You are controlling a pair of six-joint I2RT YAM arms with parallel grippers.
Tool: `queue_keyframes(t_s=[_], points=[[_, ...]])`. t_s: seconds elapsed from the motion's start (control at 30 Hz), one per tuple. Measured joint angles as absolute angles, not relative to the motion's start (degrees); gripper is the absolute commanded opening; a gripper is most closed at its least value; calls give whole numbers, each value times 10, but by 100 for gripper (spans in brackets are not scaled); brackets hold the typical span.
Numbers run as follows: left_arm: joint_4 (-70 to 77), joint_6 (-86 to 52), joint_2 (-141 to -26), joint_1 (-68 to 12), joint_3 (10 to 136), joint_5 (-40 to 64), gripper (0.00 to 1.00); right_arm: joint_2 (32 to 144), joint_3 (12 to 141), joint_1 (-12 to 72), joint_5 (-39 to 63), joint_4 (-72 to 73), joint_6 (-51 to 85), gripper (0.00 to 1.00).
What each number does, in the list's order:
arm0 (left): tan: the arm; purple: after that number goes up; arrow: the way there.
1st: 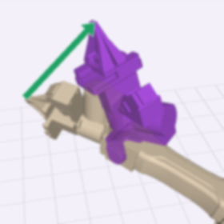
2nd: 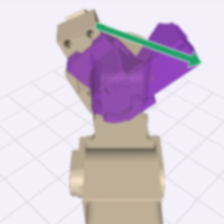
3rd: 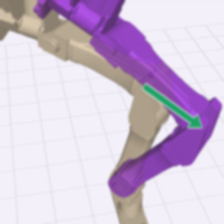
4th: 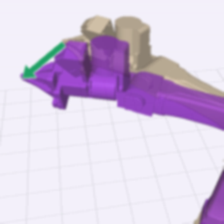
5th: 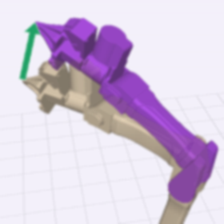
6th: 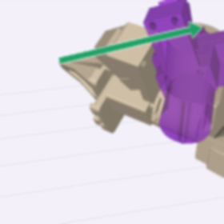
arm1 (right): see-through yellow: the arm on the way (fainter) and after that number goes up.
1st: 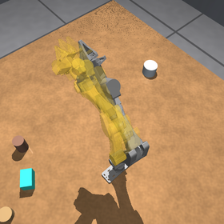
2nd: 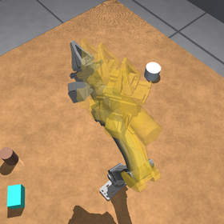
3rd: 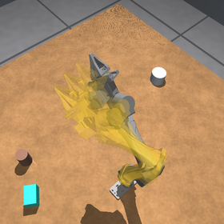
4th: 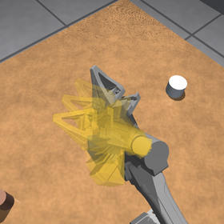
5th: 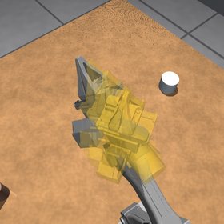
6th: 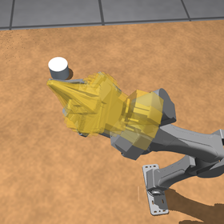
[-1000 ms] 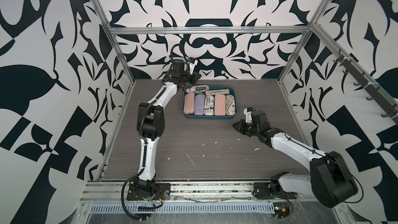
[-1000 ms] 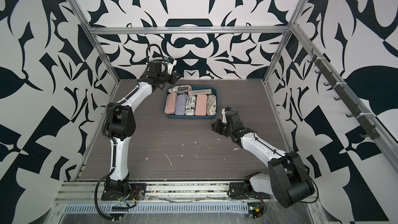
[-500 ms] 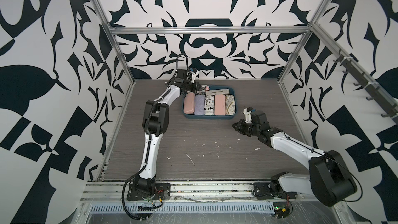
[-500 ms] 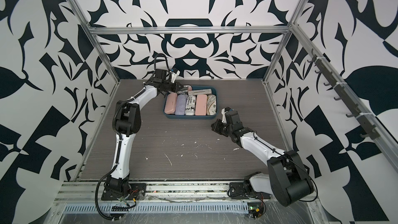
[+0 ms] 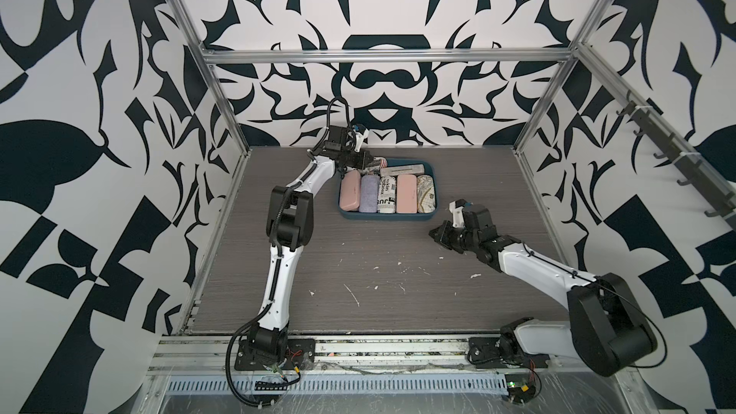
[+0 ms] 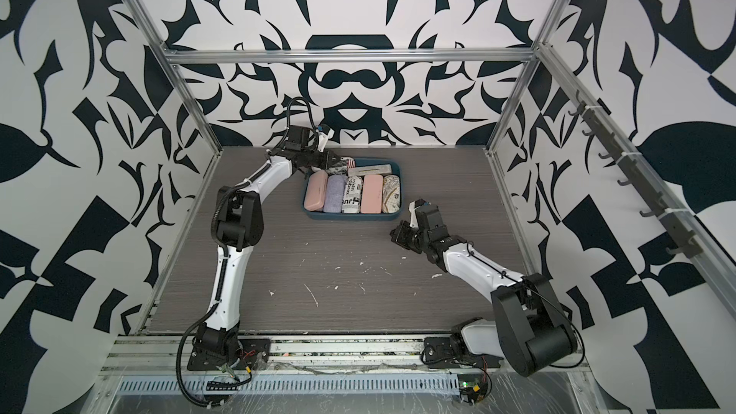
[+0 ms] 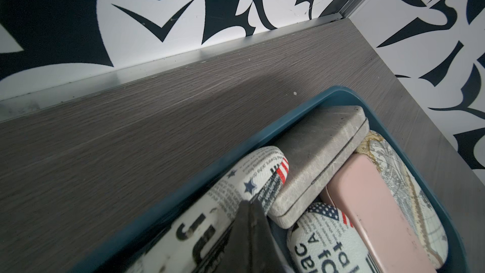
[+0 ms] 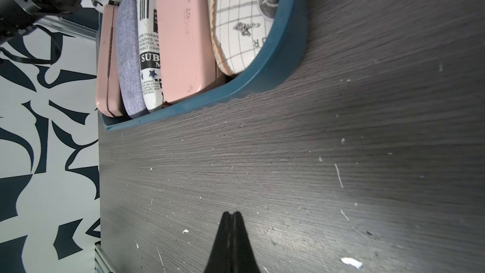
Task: Put the glasses cases into the storage boxes
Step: Adjust the glasses case in the storage box.
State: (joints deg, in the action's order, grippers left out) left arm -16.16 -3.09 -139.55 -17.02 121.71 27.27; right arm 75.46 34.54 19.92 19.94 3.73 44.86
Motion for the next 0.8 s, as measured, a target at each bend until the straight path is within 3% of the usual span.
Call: queue_keyframes(t_s=[0.8], points=[[-146, -2, -1385, -171, 1187, 281, 0, 760, 386, 199, 198, 23, 427, 0]])
